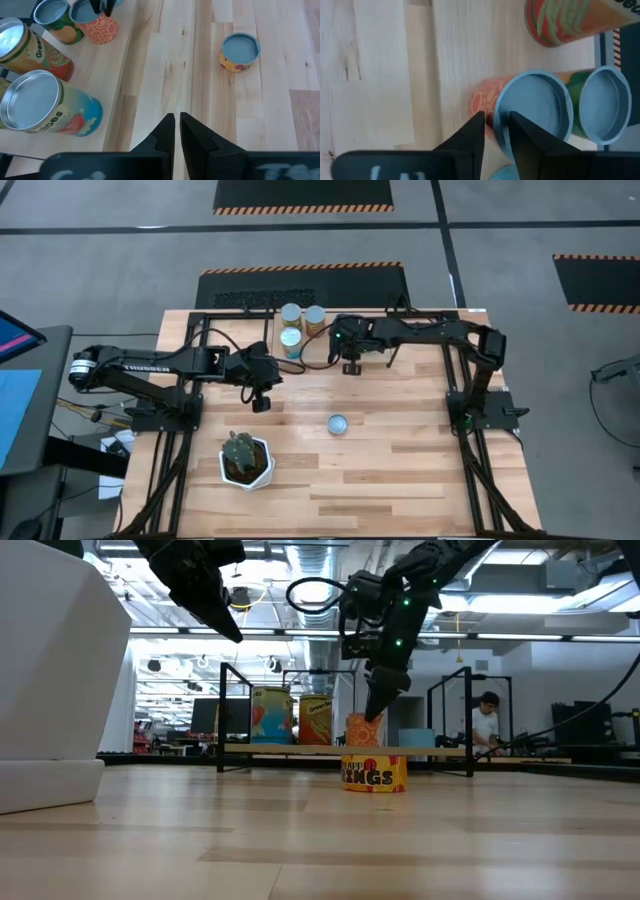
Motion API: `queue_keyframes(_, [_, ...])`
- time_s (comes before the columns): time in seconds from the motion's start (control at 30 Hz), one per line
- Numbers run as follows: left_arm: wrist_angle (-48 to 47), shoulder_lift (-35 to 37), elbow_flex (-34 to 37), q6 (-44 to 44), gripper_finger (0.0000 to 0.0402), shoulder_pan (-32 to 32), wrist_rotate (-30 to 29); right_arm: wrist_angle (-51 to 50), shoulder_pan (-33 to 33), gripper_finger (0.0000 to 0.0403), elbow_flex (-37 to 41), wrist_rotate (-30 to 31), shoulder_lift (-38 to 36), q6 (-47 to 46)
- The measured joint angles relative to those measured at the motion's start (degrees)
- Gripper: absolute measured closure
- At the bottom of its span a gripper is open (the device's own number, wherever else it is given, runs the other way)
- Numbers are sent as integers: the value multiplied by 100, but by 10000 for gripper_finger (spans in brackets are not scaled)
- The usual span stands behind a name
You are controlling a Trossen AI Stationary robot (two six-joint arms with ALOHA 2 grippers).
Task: Pick and place cans onto a shelf
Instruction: Put the canned meat balls on the shelf, then adjust the canned tuna on the shelf
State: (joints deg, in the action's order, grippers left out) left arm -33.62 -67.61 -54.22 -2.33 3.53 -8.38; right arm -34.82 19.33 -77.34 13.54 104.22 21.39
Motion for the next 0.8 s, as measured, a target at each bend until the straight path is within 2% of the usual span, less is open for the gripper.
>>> queue_keyframes(0.37, [-11,0,-1,0,383,-2,0,-232,-209,290,-17,16,-516,-81])
queue_keyframes(0.47, [-12,0,-2,0,383,-1,-1,-540,-340,290,-20,1,-830,-437])
queue_keyframes(0.7, [-9,0,-2,-46,383,-1,-1,-2056,-589,290,-8,-26,-1193,-1553])
queue_keyframes(0.8, [-8,0,-2,-105,383,-2,-2,-2105,-574,290,266,-24,-1198,-1729])
